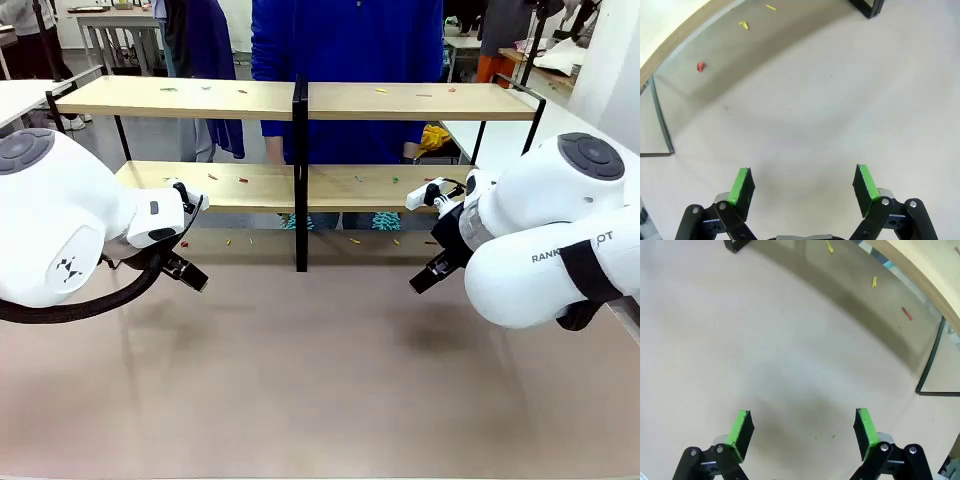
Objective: Clean the shelves.
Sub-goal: Pick up the Duster when the human hands it over.
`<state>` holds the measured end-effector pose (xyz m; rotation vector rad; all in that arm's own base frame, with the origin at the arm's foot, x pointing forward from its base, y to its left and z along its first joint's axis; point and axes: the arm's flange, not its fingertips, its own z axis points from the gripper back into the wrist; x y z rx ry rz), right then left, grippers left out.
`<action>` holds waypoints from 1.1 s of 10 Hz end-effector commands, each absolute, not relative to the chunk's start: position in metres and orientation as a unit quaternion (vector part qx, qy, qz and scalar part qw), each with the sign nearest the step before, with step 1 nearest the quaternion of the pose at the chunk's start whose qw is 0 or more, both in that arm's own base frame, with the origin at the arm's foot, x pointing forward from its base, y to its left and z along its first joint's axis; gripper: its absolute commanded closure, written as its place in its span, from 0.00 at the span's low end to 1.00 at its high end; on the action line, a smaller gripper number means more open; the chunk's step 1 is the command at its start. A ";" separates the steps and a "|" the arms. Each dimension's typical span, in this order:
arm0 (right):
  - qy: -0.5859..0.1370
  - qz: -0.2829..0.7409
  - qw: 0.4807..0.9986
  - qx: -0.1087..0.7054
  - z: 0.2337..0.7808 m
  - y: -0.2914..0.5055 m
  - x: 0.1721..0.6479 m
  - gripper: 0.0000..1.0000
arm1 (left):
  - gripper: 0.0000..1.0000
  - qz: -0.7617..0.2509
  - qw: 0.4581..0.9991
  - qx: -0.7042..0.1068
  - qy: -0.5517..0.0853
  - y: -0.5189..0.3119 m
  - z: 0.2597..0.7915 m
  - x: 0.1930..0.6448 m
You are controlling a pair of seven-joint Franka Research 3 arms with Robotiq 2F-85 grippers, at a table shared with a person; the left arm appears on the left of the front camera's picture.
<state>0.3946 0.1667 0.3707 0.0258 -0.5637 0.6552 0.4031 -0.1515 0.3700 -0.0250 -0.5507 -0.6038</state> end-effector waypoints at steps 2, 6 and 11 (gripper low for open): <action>-0.273 0.318 0.908 0.012 0.371 0.167 0.395 0.00 | 0.00 -0.294 0.918 -0.012 -0.268 -0.152 0.370 0.403; -0.273 0.318 0.908 0.012 0.371 0.167 0.395 0.00 | 0.00 -0.294 0.918 -0.012 -0.268 -0.152 0.370 0.403; -0.273 0.318 0.908 0.012 0.371 0.167 0.395 0.00 | 0.00 -0.294 0.918 -0.012 -0.268 -0.152 0.370 0.403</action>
